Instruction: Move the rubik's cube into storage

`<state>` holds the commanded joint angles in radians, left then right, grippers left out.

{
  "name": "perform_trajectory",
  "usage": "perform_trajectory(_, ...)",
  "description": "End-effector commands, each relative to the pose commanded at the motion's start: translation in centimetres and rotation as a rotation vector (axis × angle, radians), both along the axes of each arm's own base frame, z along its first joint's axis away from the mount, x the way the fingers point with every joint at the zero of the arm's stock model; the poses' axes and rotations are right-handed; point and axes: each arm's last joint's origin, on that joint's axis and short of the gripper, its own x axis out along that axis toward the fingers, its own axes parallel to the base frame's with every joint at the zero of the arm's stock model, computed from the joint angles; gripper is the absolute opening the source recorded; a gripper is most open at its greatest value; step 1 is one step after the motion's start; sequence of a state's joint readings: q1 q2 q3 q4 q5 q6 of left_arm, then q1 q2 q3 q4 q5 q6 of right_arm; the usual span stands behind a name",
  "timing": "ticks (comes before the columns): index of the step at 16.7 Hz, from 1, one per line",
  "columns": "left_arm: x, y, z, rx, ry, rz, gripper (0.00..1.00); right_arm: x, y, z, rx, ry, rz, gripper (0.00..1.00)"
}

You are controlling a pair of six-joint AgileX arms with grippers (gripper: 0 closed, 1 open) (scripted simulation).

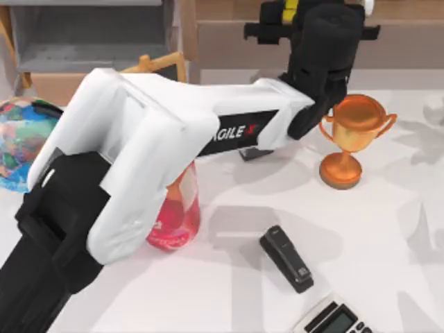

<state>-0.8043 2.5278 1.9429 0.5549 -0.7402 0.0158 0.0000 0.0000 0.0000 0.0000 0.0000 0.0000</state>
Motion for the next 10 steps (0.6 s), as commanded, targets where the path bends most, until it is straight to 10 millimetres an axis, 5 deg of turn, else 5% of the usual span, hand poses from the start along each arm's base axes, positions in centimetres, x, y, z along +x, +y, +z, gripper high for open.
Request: perform_trajectory(10,0.5,0.6,1.5,-0.010,-0.009,-0.007,0.00,0.0,0.0,0.0,0.000,0.000,0.000,1.00)
